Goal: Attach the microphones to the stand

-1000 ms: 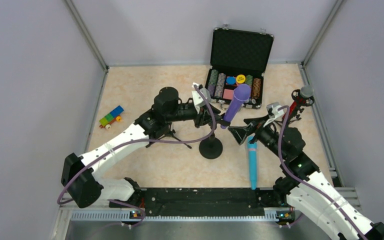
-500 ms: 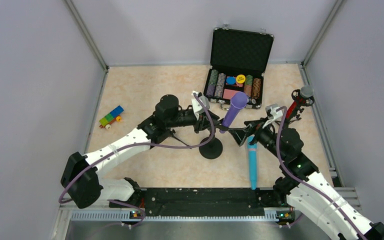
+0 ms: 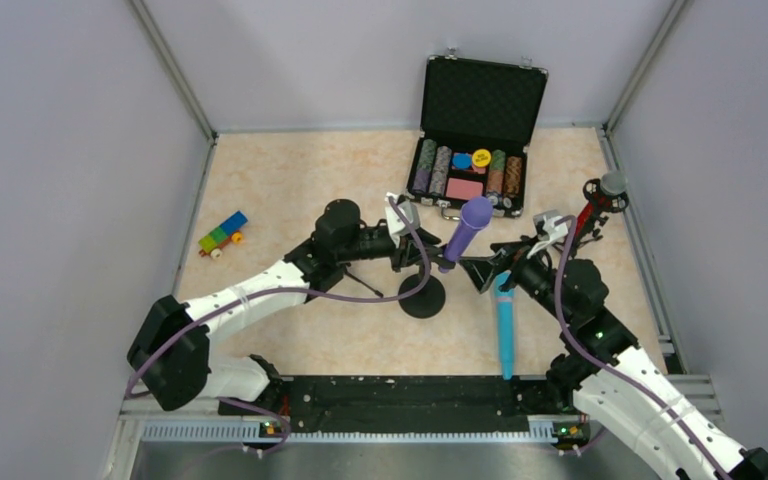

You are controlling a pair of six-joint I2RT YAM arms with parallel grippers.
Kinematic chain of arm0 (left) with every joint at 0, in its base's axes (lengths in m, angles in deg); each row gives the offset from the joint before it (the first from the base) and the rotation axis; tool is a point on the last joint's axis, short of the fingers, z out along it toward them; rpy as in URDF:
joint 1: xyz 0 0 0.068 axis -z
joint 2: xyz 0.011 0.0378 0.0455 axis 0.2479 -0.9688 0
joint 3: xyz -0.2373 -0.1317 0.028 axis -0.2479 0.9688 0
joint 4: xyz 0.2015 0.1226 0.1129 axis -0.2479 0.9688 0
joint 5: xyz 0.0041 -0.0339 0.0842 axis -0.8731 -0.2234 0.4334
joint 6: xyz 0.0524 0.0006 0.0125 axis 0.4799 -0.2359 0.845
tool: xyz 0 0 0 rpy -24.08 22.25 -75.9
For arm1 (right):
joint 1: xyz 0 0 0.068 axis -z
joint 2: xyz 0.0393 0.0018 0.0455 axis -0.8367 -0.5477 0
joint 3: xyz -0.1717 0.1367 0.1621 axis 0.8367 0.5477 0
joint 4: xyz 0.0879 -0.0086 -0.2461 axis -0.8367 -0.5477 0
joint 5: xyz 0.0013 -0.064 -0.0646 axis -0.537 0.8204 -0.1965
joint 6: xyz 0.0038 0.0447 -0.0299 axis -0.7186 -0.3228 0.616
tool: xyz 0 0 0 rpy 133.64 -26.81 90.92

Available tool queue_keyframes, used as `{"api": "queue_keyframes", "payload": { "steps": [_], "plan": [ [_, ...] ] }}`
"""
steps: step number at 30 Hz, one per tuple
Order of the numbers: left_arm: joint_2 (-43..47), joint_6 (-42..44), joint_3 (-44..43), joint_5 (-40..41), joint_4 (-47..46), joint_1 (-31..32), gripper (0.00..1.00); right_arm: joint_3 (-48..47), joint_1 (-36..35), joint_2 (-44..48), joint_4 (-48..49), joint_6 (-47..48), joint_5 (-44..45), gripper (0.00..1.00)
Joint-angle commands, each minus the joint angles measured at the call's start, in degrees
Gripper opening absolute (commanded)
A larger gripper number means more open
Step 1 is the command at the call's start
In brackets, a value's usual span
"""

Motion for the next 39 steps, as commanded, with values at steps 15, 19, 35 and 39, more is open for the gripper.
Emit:
{"api": "queue_keyframes", "payload": {
  "steps": [15, 19, 35, 39],
  "plan": [
    [6.17, 1.00, -3.57, 11.29, -0.98, 0.04, 0.84, 0.08, -0.68, -0.02, 1.34, -0.13, 1.03, 0.99],
    [10.18, 2.38, -1.57, 17.83, -6.36, -0.04, 0.95, 0.13, -0.66, -0.12, 1.44, -0.14, 1.03, 0.99],
    [20.03, 5.06, -0.72, 29.67, 11.12, -1.01, 0.99, -0.18, -0.62, -0.86, 0.69, -0.09, 1.06, 0.99],
    [22.11, 3.45, 1.85, 28.66, 15.63, -1.01, 0.99, -0.09, -0.62, -1.36, 0.80, 0.00, 1.19, 0.99]
  ]
}}
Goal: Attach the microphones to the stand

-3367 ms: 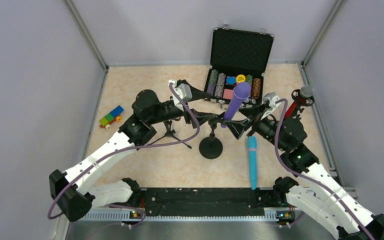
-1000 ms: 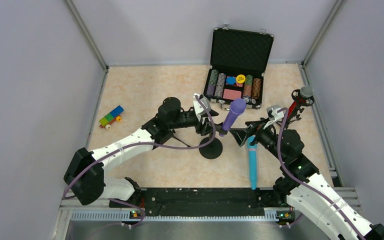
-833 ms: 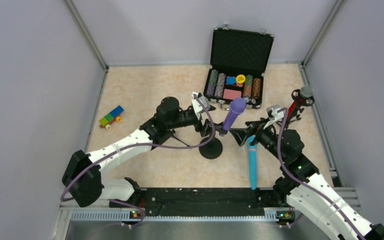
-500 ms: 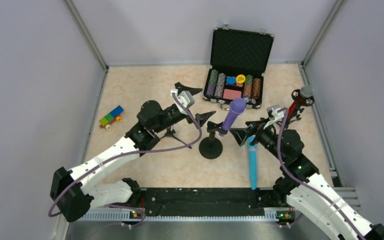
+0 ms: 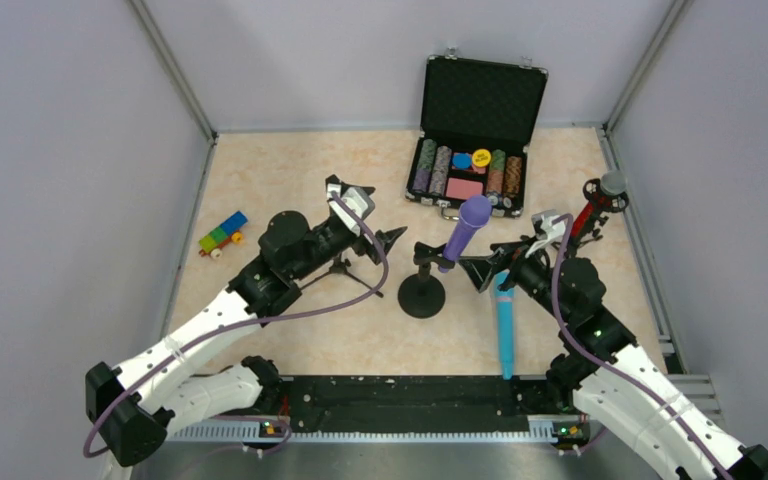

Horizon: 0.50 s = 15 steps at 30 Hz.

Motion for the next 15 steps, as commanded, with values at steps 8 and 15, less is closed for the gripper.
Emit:
{"api": "queue_keyframes", "payload": {
  "steps": [8, 15],
  "plan": [
    [8.30, -2.05, 9.58, -6.74, 9.57, -0.18, 0.99, 0.24, -0.62, -2.22, 2.45, 0.12, 1.22, 0.99],
    [7.49, -0.79, 11.15, -15.09, 12.43, -0.22, 0.99, -0.04, -0.63, -4.38, 4.18, 0.42, 1.07, 0.99]
  ]
}}
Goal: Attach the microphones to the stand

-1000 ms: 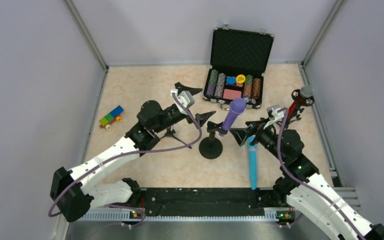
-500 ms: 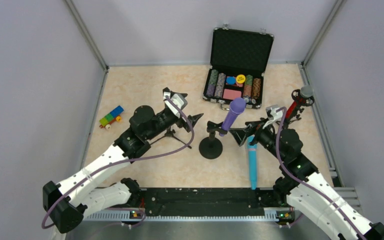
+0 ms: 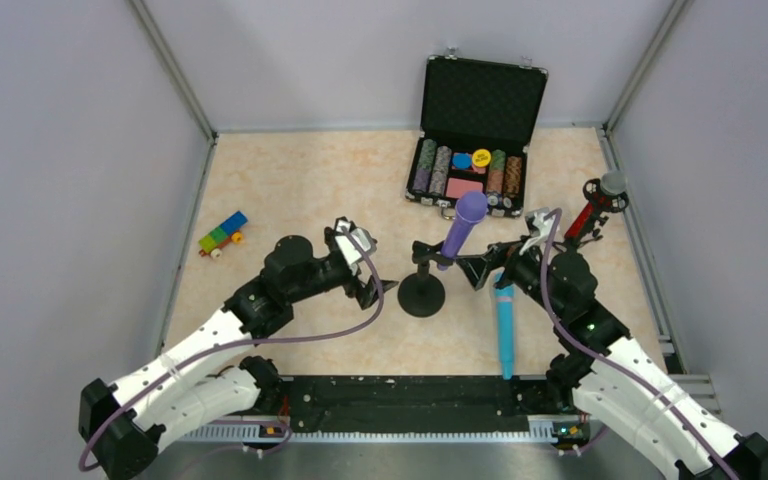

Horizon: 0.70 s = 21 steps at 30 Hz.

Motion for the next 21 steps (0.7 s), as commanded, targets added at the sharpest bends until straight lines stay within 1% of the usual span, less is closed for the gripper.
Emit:
{"api": "queue_keyframes", "payload": {
  "steps": [1, 5, 8, 12, 15, 21],
  "plan": [
    [-1.33, 0.33, -0.06, -7.65, 0.87, -0.18, 0.99, -0.03, -0.62, -1.31, 3.36, 0.35, 0.60, 0.99],
    [-4.41, -0.53, 0.21, -10.10, 0.11, -0.18, 0.99, -0.25, -0.62, -2.06, 3.16, 0.25, 0.13, 0.99],
    [-6.87, -2.60, 1.40, -10.61, -4.07, -0.18, 0.99, -0.07, -0.62, -1.87, 3.11, 0.03, 0.50, 0.99],
    [-9.61, -5.64, 4.97, -11.24, -13.89, -0.14, 0.98, 0.16, -0.63, -1.58, 3.16, 0.16, 1.27, 0.99],
    [-11.21, -7.32, 7.97, -10.25, -21.60, -0.10, 0.97, 0.10, -0.64, -1.26, 2.43, 0.51, 1.68, 0.99],
    [-13.57, -6.39, 12.12, -8.32, -30.26, -0.09, 0.99, 2.23, -0.62, 1.51, 2.21, 0.65, 4.24, 0.99]
  ]
}}
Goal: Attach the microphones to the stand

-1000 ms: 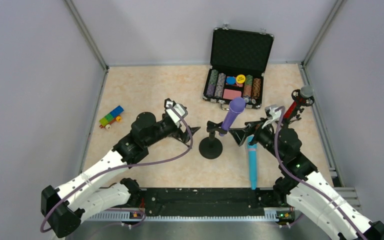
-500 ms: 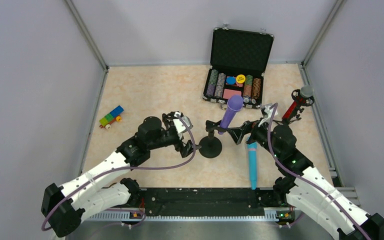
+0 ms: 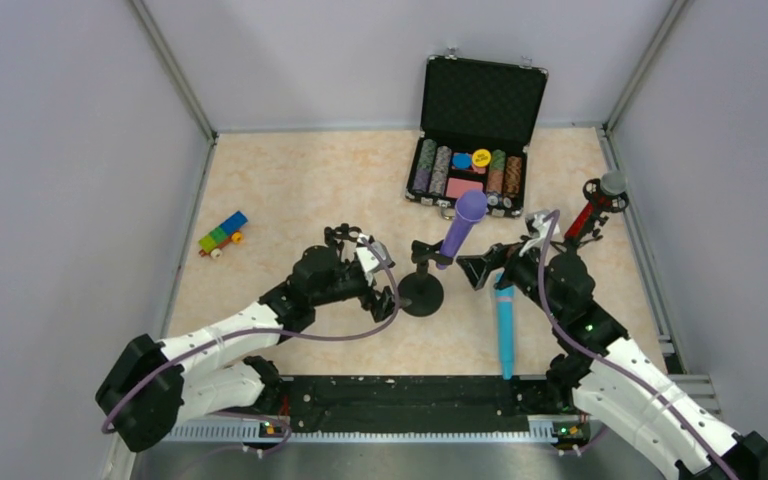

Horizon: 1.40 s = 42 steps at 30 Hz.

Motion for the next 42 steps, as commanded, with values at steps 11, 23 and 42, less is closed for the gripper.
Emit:
{"api": "queue_keyframes", "payload": {
  "steps": [11, 23, 42],
  "plan": [
    [-11.09, -1.35, 4.12, 0.37, -26.19, -0.11, 0.99, 4.75, -0.62, 7.36, 1.17, 0.71, 6.34, 0.99],
    [-21.31, -0.47, -0.72, -0.73, -33.57, -0.11, 0.88, 4.89, -0.62, 7.49, 0.03, 1.52, 7.61, 0.99],
    [-30.83, -7.13, -3.15, -5.67, -48.04, -0.03, 0.18, 6.00, -0.66, 8.43, 0.13, 2.20, 8.85, 0.99]
  ]
}}
